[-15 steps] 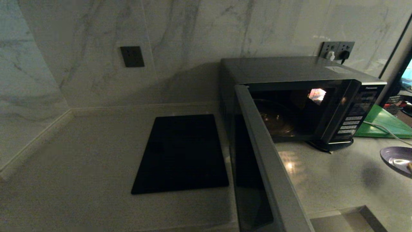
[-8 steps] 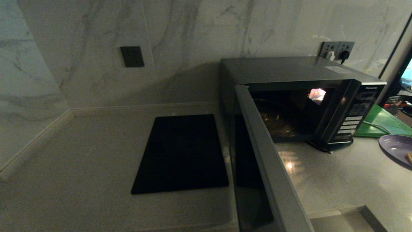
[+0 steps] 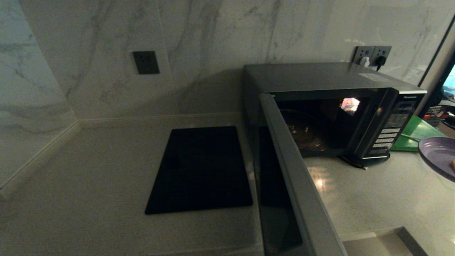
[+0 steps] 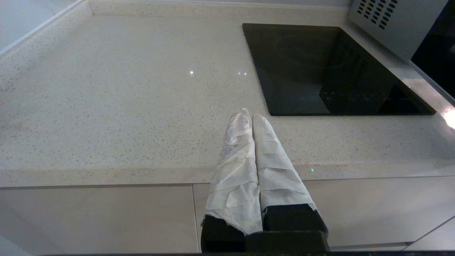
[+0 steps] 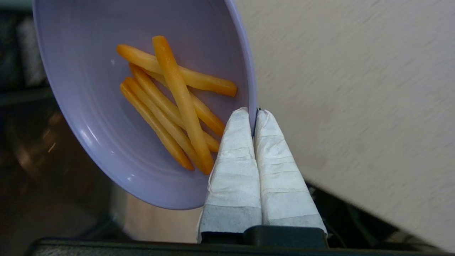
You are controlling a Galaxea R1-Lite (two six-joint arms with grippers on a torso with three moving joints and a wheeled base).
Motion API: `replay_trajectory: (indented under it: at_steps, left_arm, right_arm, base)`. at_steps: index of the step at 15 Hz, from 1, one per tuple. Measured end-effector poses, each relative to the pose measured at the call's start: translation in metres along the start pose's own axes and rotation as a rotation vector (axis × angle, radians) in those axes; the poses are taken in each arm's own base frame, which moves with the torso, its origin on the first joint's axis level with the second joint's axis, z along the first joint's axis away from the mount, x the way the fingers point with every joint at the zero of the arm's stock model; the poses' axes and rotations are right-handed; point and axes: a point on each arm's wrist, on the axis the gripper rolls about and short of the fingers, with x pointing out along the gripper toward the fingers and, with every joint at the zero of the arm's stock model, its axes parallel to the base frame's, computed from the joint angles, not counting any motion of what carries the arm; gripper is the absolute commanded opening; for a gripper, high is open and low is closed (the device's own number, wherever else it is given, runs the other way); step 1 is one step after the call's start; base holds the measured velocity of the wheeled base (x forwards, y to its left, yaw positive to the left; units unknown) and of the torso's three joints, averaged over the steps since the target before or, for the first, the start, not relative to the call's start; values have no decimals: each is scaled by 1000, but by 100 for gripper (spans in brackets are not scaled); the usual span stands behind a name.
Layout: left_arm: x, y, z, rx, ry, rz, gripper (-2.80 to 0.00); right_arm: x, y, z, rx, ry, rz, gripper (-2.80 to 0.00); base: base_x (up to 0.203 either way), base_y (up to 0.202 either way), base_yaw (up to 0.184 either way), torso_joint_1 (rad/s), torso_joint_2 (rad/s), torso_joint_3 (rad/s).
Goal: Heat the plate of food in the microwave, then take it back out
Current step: Put the plate in the microwave oven
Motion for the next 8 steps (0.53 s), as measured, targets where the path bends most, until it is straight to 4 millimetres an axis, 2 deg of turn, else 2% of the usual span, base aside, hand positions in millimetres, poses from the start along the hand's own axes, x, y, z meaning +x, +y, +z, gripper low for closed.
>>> replay_trajectory:
  at_steps: [3, 8]
  left_arm:
    - [0, 0, 0, 0, 0, 0, -280]
    - [0, 0, 0, 0, 0, 0, -280]
  right_arm:
    - [-12, 7, -25, -49, 27, 43, -280]
    - [-17, 24, -65, -157, 143, 63, -280]
  base:
    - [0, 0, 0, 0, 0, 0]
    - [0, 0, 0, 0, 0, 0]
